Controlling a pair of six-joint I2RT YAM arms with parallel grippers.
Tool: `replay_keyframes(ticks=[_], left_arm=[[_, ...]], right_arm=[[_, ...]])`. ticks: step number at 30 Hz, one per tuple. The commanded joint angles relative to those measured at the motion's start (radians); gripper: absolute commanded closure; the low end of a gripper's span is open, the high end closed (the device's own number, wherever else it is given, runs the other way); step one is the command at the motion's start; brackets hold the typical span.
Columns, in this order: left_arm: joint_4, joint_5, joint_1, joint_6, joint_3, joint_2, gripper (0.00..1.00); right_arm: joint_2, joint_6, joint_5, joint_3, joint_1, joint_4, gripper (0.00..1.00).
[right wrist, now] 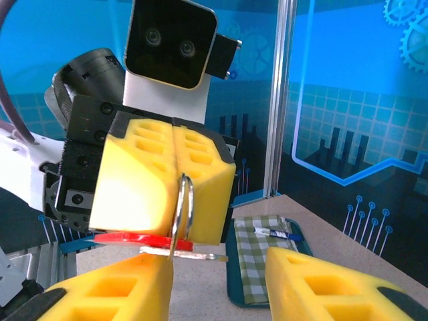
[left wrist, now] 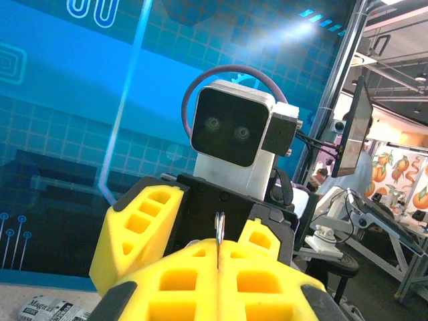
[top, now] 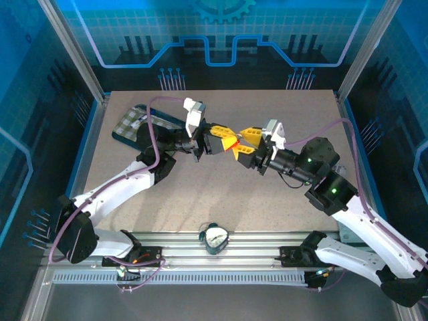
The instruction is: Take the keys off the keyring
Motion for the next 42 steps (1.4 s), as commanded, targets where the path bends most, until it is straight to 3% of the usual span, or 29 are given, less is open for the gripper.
replay_keyframes(ticks=[1, 7, 9, 12, 17, 21, 25, 30, 35, 42], left_arm=[[0.048, 0.034, -0.002, -0.028, 0.006, 0.013, 1.0], [0.067, 0.033, -0.002, -0.041, 0.003, 0.016, 1.0], [0.067, 0.032, -0.003, -0.04, 0.003, 0.014, 1.0], [0.063, 0.03, -0.003, -0.032, -0.001, 0.01, 1.0], [0.065, 0.025, 0.0, -0.026, -0.004, 0.002, 1.0], [0.063, 0.026, 0.007, -0.026, -0.007, -0.003, 1.0], [0.065, 0.025, 0.006, -0.029, -0.004, -0.001, 1.0], [0.072, 0.025, 0.007, -0.033, 0.0, 0.0, 1.0], [0.076, 0.024, 0.007, -0.035, 0.003, -0.003, 1.0], [0.077, 0.025, 0.008, -0.034, 0.002, -0.007, 1.0]], right_arm=[[-0.023, -0.009, -0.024, -0.001, 0.013, 0.095, 0.55], [-0.012, 0.01, -0.077, 0.001, 0.015, 0.111, 0.54], [-0.01, 0.018, -0.068, -0.001, 0.013, 0.111, 0.62], [-0.015, 0.025, -0.057, -0.007, 0.014, 0.11, 0.64], [-0.028, 0.031, -0.018, -0.017, 0.012, 0.095, 0.76], [-0.044, 0.035, -0.023, -0.024, 0.009, 0.076, 0.6], [-0.043, 0.045, -0.082, -0.02, 0.006, 0.067, 0.7], [-0.022, 0.056, -0.113, -0.013, 0.003, 0.046, 0.62], [-0.012, 0.07, -0.122, -0.021, 0.001, 0.052, 0.63], [-0.015, 0.077, -0.123, -0.021, -0.007, 0.05, 0.76]])
